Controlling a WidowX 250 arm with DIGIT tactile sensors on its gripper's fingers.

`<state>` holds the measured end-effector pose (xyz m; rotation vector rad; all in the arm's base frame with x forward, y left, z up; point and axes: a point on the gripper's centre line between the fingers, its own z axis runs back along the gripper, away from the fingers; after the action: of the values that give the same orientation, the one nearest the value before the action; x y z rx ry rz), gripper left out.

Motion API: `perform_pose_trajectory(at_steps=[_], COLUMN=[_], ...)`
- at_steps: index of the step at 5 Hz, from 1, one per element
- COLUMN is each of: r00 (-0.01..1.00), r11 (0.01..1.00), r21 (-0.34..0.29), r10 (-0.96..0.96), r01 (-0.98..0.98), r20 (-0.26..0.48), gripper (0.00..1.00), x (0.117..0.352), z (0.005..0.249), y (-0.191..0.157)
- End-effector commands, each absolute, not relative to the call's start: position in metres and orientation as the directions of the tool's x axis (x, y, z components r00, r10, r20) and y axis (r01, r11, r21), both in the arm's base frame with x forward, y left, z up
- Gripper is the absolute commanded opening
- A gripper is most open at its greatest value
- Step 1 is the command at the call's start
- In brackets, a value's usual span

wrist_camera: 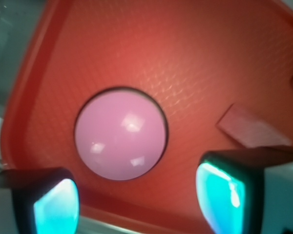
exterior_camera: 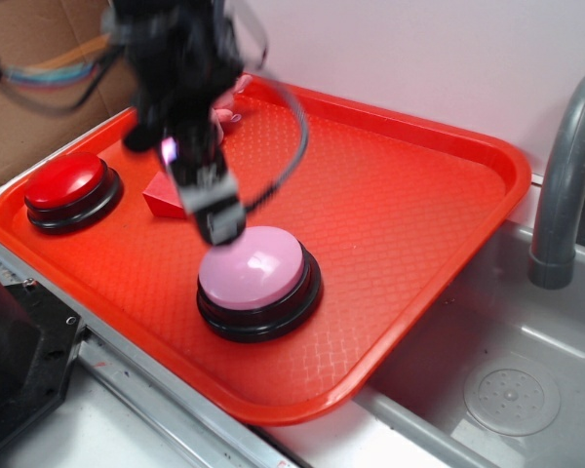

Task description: Push the pink button.

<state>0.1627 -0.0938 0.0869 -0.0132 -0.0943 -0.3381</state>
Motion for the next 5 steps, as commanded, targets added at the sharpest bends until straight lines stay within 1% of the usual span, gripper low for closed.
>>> perform_pose_trajectory(at_steps=[1,2,3,4,5], r00=[0.936,0.930,0.917,0.917,0.926], r11=[0.942,0.930,0.918,0.917,0.931], r21=[0.009,-0.006,0.020,0.046,0.014], r10=[-0.333,-0.367,-0.397,-0.398,-0.366], r01=[0.334,0.367,0.397,0.396,0.366], r20=[0.110,0.024,0.026,0.034,0.099], gripper=[1.00,1.00,1.00,1.00,1.00], x=[0.175,0.193,0.203,0.207,0.205], z=[0.055,0.047,0.058,0.089,0.119], y=[-0.112,-0.124,-0.131,-0.124,-0.114])
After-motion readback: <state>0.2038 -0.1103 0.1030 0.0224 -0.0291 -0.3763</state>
